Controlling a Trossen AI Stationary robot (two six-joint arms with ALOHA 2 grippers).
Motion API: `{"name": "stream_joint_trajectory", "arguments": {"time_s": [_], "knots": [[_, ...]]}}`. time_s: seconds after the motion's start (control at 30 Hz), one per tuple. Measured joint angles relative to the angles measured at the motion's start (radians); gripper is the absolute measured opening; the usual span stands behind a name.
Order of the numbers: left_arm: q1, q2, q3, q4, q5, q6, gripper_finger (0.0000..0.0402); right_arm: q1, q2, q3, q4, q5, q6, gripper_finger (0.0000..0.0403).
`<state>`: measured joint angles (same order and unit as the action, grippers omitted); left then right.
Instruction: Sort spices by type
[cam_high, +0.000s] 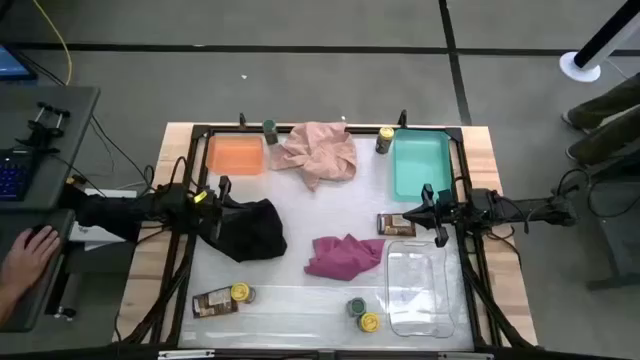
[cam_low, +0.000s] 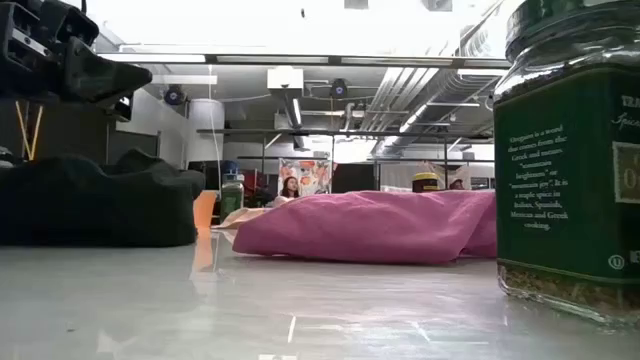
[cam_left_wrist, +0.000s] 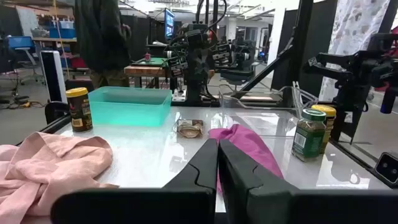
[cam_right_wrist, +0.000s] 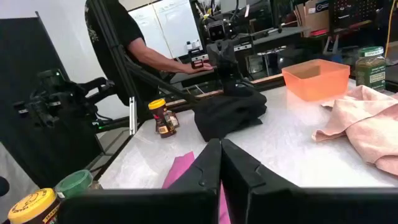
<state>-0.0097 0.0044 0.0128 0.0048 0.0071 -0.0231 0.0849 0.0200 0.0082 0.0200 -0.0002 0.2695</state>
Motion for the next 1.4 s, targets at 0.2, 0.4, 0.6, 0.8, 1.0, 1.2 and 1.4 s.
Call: {"name": "stream_joint_trajectory", "arguments": {"time_s": [0.2, 0.4, 0.6, 0.8, 1.0, 1.2, 1.4], "knots": [[0.000, 0.000, 0.000, 0.000, 0.000, 0.000, 0.0001, 0.000, 0.000, 0.000, 0.000, 0.000, 0.001, 0.0001], [0.000, 0.000, 0.000, 0.000, 0.000, 0.000, 0.0001, 0.000, 0.000, 0.000, 0.000, 0.000, 0.002, 0.0001], [0.000, 0.000, 0.000, 0.000, 0.000, 0.000, 0.0001, 0.000, 0.000, 0.000, 0.000, 0.000, 0.000, 0.0001], [0.000, 0.000, 0.000, 0.000, 0.000, 0.000, 0.0001, 0.000, 0.000, 0.000, 0.000, 0.000, 0.001, 0.0001], [0.000, 0.000, 0.000, 0.000, 0.000, 0.000, 0.0001, 0.000, 0.000, 0.000, 0.000, 0.000, 0.002, 0.0001], [0.000, 0.000, 0.000, 0.000, 0.000, 0.000, 0.0001, 0.000, 0.000, 0.000, 0.000, 0.000, 0.001, 0.0001], [0.000, 0.000, 0.000, 0.000, 0.000, 0.000, 0.0001, 0.000, 0.000, 0.000, 0.000, 0.000, 0.000, 0.0001]]}}
